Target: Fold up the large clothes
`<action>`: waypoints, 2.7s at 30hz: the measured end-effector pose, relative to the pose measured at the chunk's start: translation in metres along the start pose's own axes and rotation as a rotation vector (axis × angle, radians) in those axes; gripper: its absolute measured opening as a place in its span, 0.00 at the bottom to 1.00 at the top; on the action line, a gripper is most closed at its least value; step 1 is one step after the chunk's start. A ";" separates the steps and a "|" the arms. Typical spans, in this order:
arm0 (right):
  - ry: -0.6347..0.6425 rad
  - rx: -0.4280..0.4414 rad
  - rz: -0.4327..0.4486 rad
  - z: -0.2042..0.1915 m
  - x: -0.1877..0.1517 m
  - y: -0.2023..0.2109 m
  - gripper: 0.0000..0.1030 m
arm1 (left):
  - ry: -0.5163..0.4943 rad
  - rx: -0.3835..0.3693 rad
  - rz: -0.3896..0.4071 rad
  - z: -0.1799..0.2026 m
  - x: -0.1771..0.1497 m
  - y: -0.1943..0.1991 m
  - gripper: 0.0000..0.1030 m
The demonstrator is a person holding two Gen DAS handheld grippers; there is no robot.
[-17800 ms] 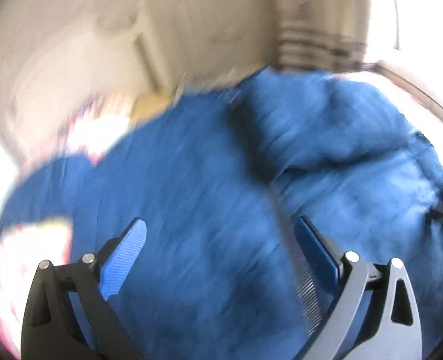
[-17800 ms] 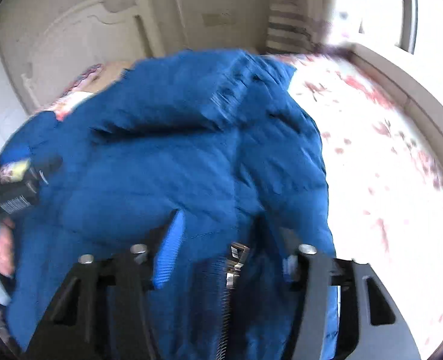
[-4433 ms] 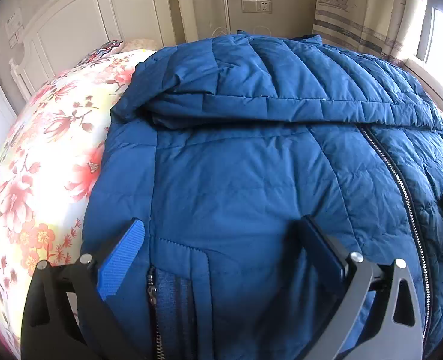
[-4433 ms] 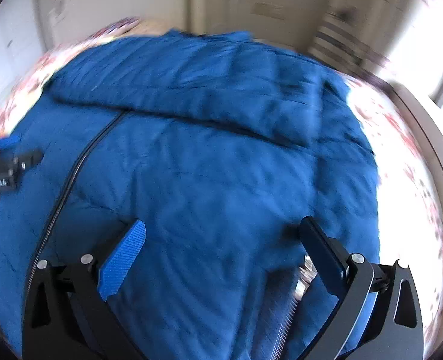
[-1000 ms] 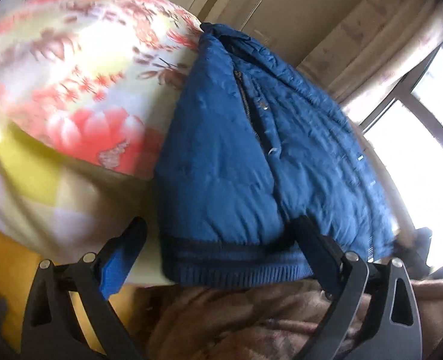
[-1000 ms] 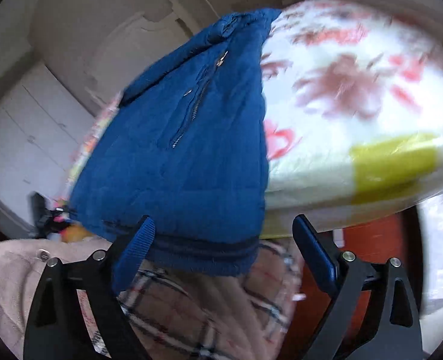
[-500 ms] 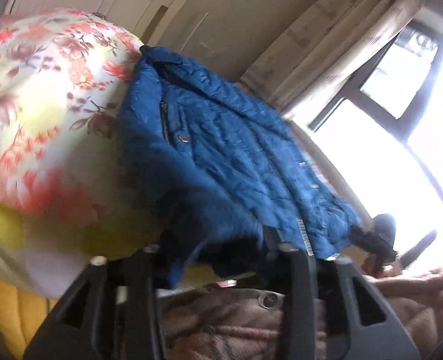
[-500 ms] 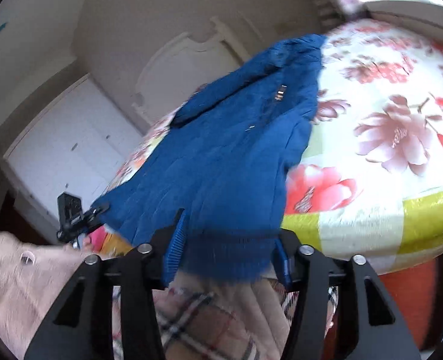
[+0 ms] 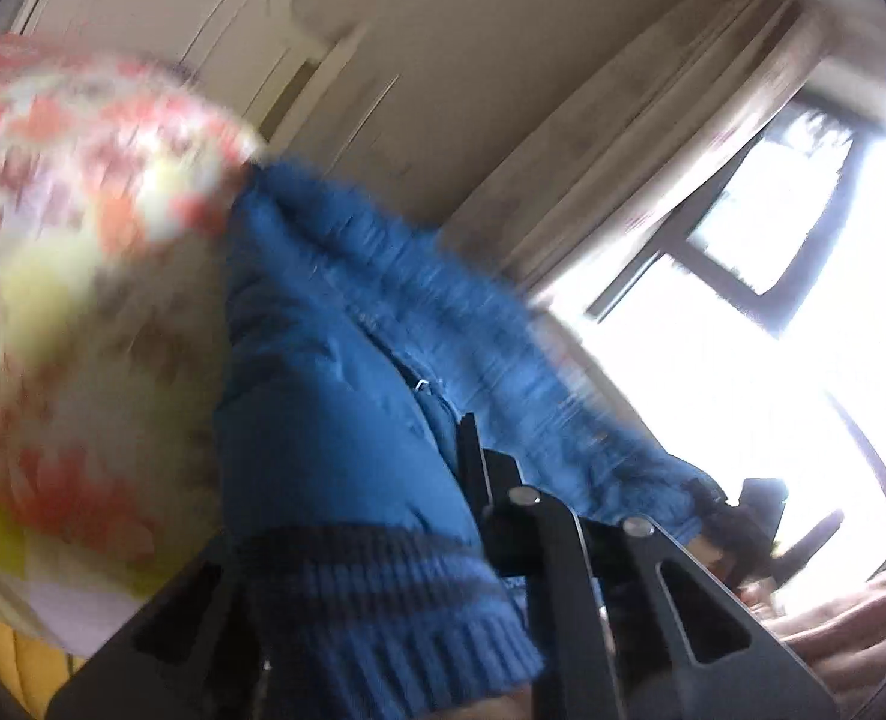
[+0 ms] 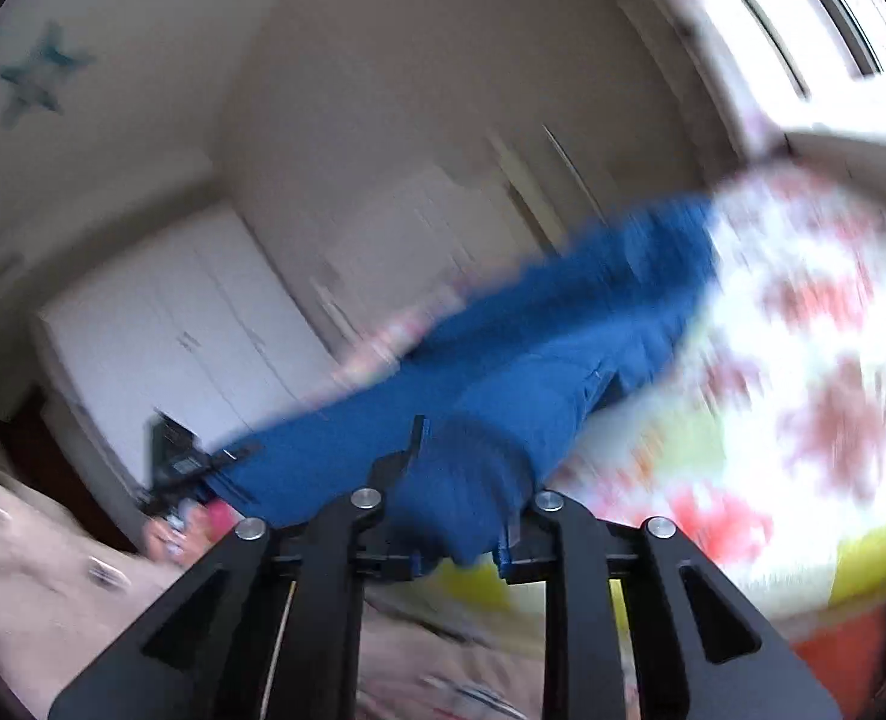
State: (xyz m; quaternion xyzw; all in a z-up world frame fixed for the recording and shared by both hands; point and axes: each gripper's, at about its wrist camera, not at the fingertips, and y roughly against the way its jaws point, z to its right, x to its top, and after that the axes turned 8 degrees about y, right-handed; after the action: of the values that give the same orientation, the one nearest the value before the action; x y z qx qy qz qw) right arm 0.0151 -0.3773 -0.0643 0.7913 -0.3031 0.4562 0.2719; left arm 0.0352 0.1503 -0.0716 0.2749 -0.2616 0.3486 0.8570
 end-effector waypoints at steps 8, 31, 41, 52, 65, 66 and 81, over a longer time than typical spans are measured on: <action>0.216 0.163 0.256 -0.075 0.077 0.061 0.21 | -0.203 -0.265 0.152 0.091 0.035 0.089 0.18; -0.040 -0.347 -0.284 0.093 0.101 -0.162 0.95 | 0.226 0.323 -0.035 -0.099 0.129 -0.098 0.98; 0.047 -0.351 -0.546 0.148 0.091 -0.237 0.52 | 0.086 0.436 -0.204 -0.106 0.149 -0.163 0.53; 0.312 -0.442 -0.223 0.051 0.157 -0.185 0.14 | -0.163 0.303 0.082 0.007 0.178 -0.103 0.09; -0.023 -0.626 -0.530 0.196 0.105 -0.294 0.19 | 0.068 0.628 -0.187 -0.129 0.188 -0.256 0.30; -0.032 -0.621 -0.525 0.198 0.105 -0.292 0.19 | 0.097 0.619 -0.156 -0.132 0.191 -0.248 0.34; 0.163 -0.610 -0.357 0.100 0.165 -0.271 0.88 | -0.107 0.692 0.085 -0.019 0.203 -0.214 0.97</action>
State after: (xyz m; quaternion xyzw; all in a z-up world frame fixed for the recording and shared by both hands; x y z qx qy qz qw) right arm 0.3338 -0.3052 -0.0036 0.6751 -0.2597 0.3518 0.5941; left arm 0.3247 0.1254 -0.0174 0.5559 -0.1837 0.4369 0.6829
